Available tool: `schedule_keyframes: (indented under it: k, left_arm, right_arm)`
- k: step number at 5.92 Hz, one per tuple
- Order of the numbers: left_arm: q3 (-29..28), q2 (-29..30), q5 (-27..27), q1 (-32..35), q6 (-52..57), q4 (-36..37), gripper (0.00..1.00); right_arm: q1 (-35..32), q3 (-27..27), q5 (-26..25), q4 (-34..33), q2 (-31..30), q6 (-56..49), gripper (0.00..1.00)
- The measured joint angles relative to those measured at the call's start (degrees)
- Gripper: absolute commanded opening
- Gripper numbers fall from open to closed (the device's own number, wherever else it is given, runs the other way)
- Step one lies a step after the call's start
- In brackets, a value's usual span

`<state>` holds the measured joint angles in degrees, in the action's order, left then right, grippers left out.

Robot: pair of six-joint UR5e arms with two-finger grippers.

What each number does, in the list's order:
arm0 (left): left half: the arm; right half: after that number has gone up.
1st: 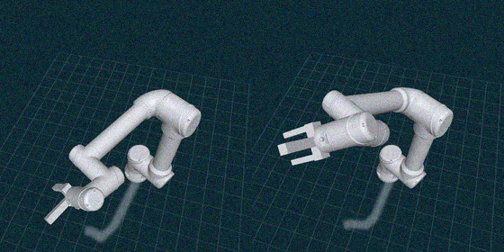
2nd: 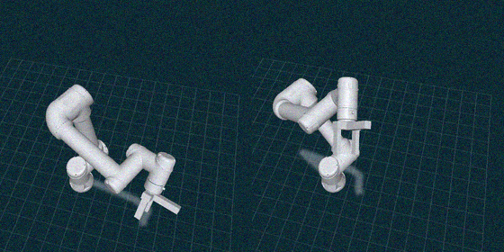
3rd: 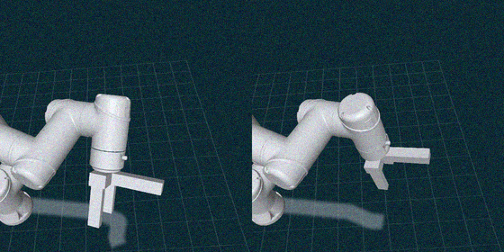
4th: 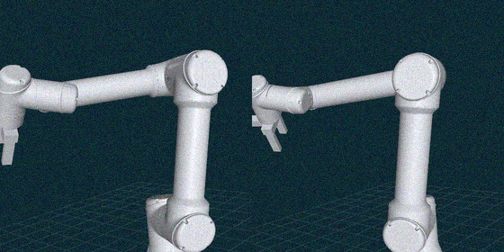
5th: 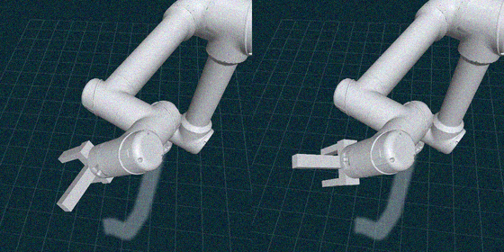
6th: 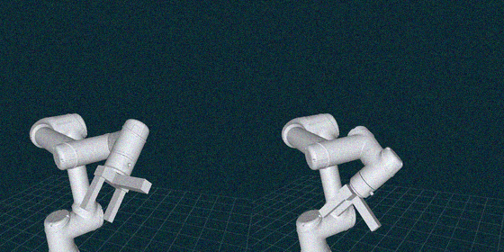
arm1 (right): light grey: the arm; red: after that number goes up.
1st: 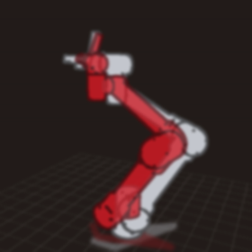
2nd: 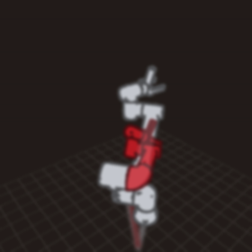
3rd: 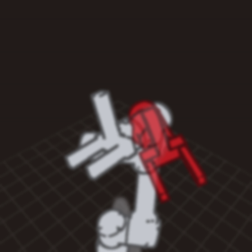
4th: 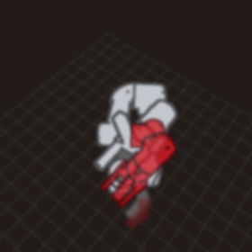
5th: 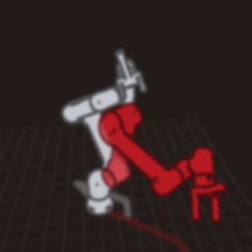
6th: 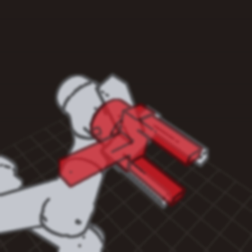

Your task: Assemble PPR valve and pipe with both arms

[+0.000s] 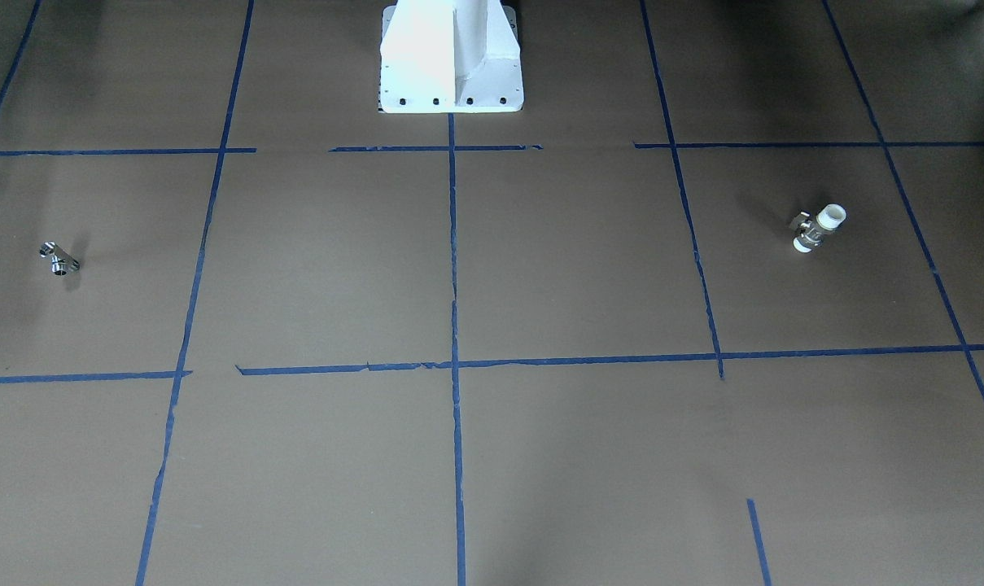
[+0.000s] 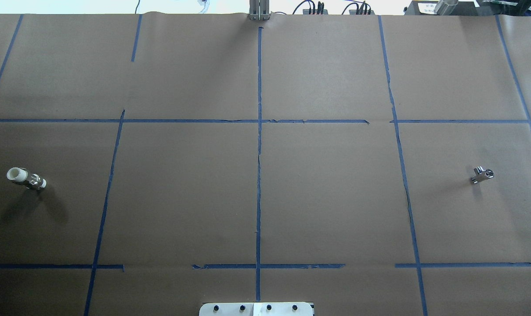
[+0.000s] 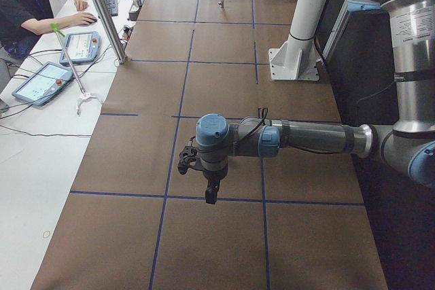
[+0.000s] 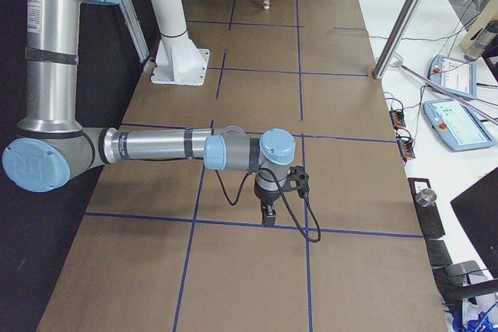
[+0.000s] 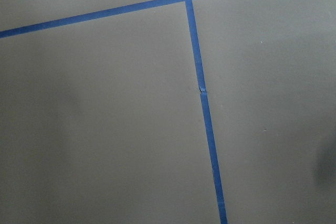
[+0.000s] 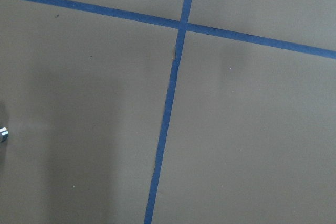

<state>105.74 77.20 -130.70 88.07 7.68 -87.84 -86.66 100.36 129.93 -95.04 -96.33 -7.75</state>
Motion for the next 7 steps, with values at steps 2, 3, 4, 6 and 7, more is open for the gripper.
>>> schedule_keyframes:
  k: [2, 3, 4, 6, 7]
  left_arm:
    - [0.35, -0.33, 0.00, -0.06, 0.18, 0.20, 1.00]
    - [0.64, -0.39, -0.05, -0.35, 0.14, 0.12, 1.00]
    - [0.41, 0.10, 0.16, -1.12, -0.04, -0.20, 1.00]
    - [-1.08, 4.14, 0.46, -2.00, -0.04, -0.51, 1.00]
    - [-1.82, 5.60, 0.16, -2.08, 0.06, -1.28, 1.00]
  right_arm:
    - [0.01, 0.45, 0.27, 0.09, 0.40, 0.24, 1.00]
    - [0.12, 0.57, 0.37, 0.16, 0.63, 0.33, 1.00]
    - [0.24, 0.53, 0.49, 0.31, 1.03, 0.41, 1.00]
    - [0.30, 0.88, 1.39, 0.52, 1.34, 0.47, 1.00]
    - [0.32, 1.45, 1.84, 0.54, 1.47, 0.75, 1.00]
